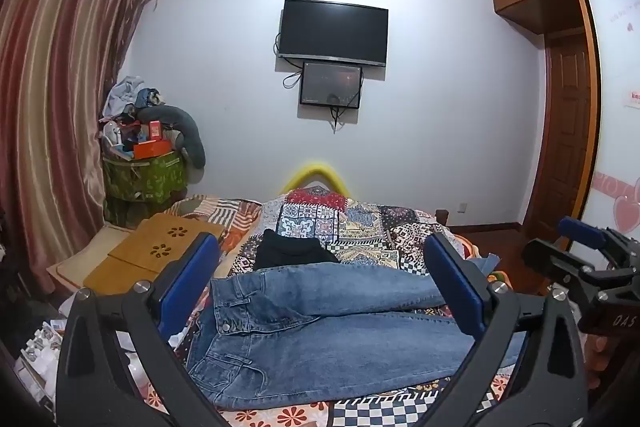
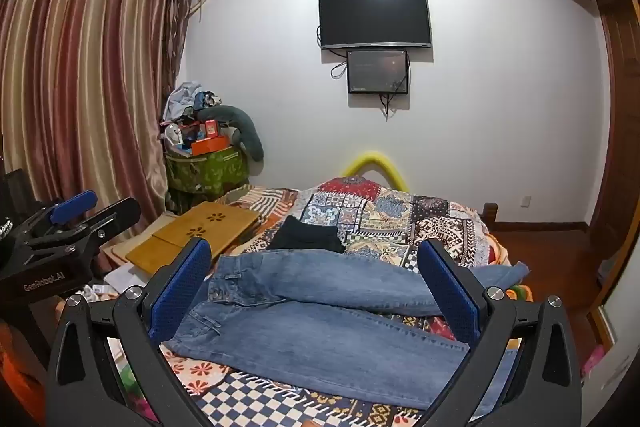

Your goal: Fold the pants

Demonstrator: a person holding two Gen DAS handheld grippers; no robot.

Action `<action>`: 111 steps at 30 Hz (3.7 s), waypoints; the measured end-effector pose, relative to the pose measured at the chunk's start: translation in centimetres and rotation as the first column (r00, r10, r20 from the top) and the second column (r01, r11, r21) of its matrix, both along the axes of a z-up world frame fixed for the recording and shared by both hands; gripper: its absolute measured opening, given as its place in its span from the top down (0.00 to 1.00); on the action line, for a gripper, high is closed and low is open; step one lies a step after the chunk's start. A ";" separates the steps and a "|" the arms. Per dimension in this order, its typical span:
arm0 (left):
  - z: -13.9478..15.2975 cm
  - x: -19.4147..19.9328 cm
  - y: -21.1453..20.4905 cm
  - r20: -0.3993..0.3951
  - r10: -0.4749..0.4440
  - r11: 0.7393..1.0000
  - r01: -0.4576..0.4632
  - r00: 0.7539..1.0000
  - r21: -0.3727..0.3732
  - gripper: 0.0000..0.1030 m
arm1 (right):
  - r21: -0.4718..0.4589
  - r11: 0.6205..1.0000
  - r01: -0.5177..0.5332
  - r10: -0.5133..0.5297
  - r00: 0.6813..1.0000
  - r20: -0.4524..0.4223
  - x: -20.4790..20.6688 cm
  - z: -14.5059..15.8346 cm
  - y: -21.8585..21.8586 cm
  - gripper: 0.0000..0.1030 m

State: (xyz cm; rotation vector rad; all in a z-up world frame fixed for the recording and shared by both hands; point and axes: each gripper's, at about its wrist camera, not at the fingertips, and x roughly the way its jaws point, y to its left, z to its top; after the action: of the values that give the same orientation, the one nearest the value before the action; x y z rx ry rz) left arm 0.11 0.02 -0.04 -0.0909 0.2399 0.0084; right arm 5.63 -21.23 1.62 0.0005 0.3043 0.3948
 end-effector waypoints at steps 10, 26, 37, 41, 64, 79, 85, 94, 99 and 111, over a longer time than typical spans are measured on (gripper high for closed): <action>-0.1 0.4 0.2 -0.010 -0.008 1.000 0.008 1.000 0.019 0.00 | -0.005 1.000 0.007 -0.007 1.000 0.004 0.0 -0.1 0.0 0.00; -0.2 0.1 -0.2 0.005 -0.014 1.000 0.014 1.000 0.020 0.00 | -0.005 1.000 0.009 -0.009 1.000 0.006 0.3 -0.1 0.1 0.00; -0.4 -0.2 -0.7 0.011 -0.018 0.999 0.018 1.000 0.030 0.00 | -0.007 1.000 0.015 -0.014 1.000 0.017 -0.1 -0.1 0.0 0.00; -0.3 -0.3 -0.7 0.011 -0.025 0.999 0.024 1.000 0.028 0.00 | -0.006 1.000 0.016 -0.016 1.000 0.016 -0.1 -0.1 0.0 0.00; -0.1 -0.5 -0.3 0.011 -0.033 0.999 0.033 0.999 0.015 0.00 | -0.003 1.000 0.017 -0.017 1.000 0.017 0.0 0.0 -0.2 0.00; -0.1 -0.4 -0.5 0.014 -0.031 0.999 0.031 0.999 0.016 0.00 | -0.002 1.000 0.017 -0.017 1.000 0.017 -0.1 -0.1 -0.2 0.00; -0.2 -0.3 -0.4 0.012 -0.031 0.999 0.031 0.999 0.018 0.00 | -0.005 1.000 0.019 -0.019 1.000 0.015 0.0 -0.1 -0.3 0.00; -0.7 2.6 -0.2 -0.029 -0.032 0.999 0.033 0.999 0.015 0.00 | -0.023 0.999 0.024 -0.024 1.000 -0.001 2.1 -0.2 -0.2 0.00; -0.9 7.0 0.7 -0.062 -0.025 0.999 0.027 0.998 0.023 0.00 | -0.055 0.998 0.033 -0.034 0.999 -0.026 4.9 -1.1 -0.1 0.00; -6.2 23.0 5.6 -0.256 0.087 0.992 -0.061 0.963 0.109 0.00 | -0.188 0.979 0.078 -0.101 0.988 -0.117 16.6 -6.4 -1.8 0.00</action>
State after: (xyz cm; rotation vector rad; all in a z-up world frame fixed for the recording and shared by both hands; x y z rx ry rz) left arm 23.10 5.60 -6.26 0.0020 0.4984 0.1074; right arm 22.26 -23.02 -4.78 -0.1415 0.4627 0.2766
